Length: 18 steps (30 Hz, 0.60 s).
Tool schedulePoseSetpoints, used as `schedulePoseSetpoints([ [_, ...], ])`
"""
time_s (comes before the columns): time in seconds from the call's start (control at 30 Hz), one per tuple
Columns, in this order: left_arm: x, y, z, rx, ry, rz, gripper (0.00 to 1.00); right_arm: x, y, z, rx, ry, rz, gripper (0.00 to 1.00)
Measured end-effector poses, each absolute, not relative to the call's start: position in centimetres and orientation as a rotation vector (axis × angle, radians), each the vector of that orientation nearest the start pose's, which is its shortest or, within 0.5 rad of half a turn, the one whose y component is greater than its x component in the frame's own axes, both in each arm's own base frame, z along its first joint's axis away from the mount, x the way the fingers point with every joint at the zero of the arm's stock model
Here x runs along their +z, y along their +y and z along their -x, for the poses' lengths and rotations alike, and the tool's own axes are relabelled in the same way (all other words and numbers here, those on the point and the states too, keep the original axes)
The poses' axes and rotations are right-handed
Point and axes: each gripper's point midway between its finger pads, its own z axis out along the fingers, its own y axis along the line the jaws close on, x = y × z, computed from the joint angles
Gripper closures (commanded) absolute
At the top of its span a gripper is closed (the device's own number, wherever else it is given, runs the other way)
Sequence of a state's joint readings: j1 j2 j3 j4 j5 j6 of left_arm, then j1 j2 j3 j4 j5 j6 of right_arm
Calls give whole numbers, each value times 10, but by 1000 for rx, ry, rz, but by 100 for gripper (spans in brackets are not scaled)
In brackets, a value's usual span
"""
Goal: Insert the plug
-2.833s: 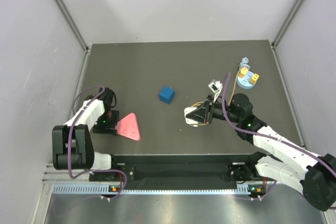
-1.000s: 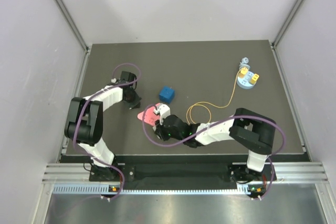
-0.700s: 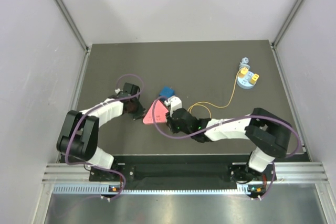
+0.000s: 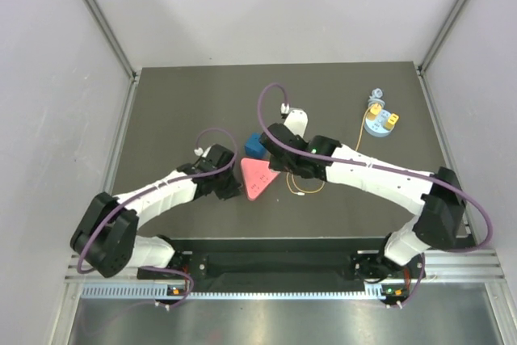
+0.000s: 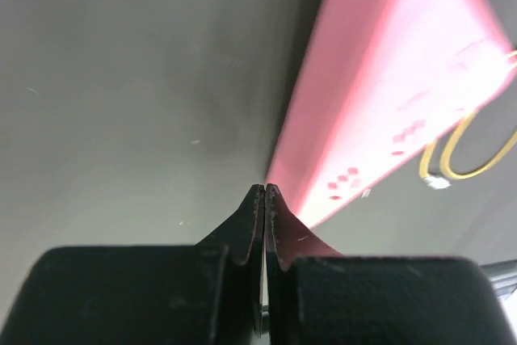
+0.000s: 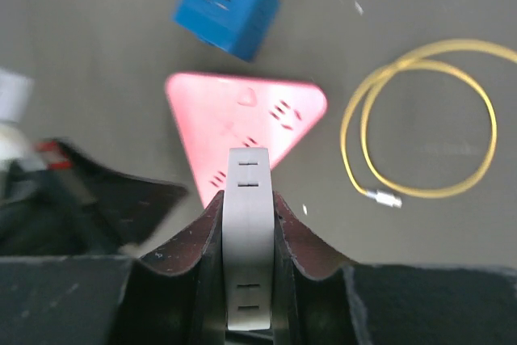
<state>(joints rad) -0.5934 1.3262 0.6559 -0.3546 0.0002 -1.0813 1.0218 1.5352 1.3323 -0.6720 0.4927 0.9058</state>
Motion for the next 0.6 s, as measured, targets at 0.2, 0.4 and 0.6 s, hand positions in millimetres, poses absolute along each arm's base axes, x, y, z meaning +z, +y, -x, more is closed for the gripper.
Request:
schedulePoseSetpoints([
  [0.2,114,-170,-280,-565,2422,547,34,148,304,-256,241,2496,-243,100],
  [0.4,180,-127,-318,-556,2226,451,6,132,291,-262,229,2574,-433,100],
  [0.6,180,-122,-310,-507,2217,324,5,134,301,-267,318,2590,-608,100],
])
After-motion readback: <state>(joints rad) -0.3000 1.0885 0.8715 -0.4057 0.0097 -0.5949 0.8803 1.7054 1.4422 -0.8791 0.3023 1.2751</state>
